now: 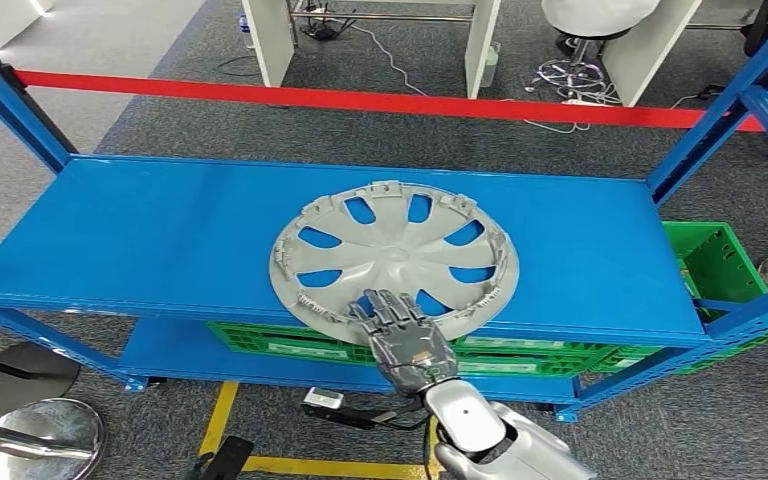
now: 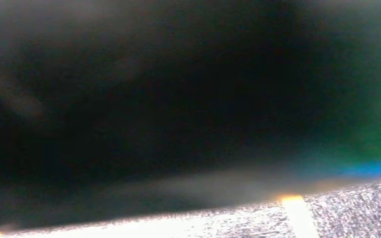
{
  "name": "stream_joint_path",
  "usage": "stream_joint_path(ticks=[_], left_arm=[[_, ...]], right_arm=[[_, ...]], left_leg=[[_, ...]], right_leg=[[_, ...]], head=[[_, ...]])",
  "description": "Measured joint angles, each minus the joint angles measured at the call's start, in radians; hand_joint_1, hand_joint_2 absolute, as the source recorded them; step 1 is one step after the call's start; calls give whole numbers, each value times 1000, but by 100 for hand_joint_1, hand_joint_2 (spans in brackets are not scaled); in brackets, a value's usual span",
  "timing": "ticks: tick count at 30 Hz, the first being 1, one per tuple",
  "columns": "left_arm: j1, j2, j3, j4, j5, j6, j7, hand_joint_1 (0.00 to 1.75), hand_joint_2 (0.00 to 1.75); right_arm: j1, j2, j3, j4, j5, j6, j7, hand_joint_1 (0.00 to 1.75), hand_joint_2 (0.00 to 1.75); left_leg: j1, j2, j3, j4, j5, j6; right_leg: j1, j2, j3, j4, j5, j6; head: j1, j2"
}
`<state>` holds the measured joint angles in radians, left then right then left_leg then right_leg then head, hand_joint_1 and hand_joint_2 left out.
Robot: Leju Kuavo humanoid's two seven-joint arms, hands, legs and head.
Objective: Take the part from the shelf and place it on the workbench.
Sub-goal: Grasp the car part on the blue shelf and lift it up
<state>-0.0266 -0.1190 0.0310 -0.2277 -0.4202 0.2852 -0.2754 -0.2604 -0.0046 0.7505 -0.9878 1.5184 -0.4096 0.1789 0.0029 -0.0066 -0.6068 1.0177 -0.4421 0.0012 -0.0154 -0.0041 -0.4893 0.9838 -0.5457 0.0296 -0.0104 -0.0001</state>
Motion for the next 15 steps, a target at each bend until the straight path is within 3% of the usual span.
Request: stream_joint_path(ticks=[15], left_arm=[[0, 0, 1, 0, -11, -3, 2, 0, 0]], right_arm=[[-21, 8, -39, 128, -15, -65, 3, 0, 175]], left_leg=[[0, 0, 1, 0, 0, 0]], right_leg=[[0, 0, 0, 0, 0, 0]], head=[[0, 0]])
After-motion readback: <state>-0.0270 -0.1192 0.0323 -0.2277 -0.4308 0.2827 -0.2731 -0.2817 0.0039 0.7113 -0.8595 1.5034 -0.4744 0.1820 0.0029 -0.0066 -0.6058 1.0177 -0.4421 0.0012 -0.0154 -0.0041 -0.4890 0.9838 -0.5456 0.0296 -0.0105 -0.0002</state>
